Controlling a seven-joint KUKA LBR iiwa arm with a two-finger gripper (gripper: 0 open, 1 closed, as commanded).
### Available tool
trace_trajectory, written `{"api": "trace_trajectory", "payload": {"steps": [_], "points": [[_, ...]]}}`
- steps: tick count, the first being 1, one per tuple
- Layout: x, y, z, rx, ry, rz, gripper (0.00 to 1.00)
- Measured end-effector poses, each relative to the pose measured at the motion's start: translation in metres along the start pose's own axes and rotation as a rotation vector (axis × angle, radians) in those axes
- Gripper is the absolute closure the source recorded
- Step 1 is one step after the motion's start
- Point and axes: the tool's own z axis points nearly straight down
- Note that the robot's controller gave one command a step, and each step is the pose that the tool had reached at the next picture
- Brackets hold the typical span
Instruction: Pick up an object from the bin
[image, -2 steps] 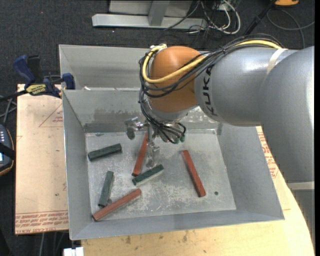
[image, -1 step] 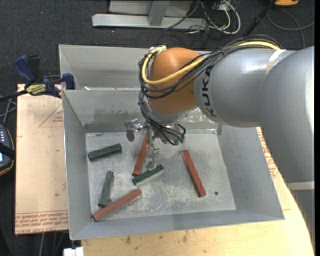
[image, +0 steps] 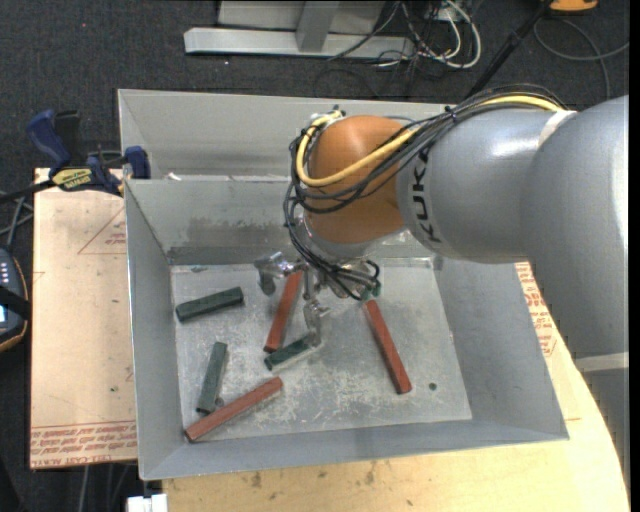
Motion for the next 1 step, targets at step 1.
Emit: {"api": "trace_trajectory", "payload": {"steps": [1], "points": [[0.0293, -0.021, 0.0436, -0.002, 0.008, -0.386, 1.0]]}}
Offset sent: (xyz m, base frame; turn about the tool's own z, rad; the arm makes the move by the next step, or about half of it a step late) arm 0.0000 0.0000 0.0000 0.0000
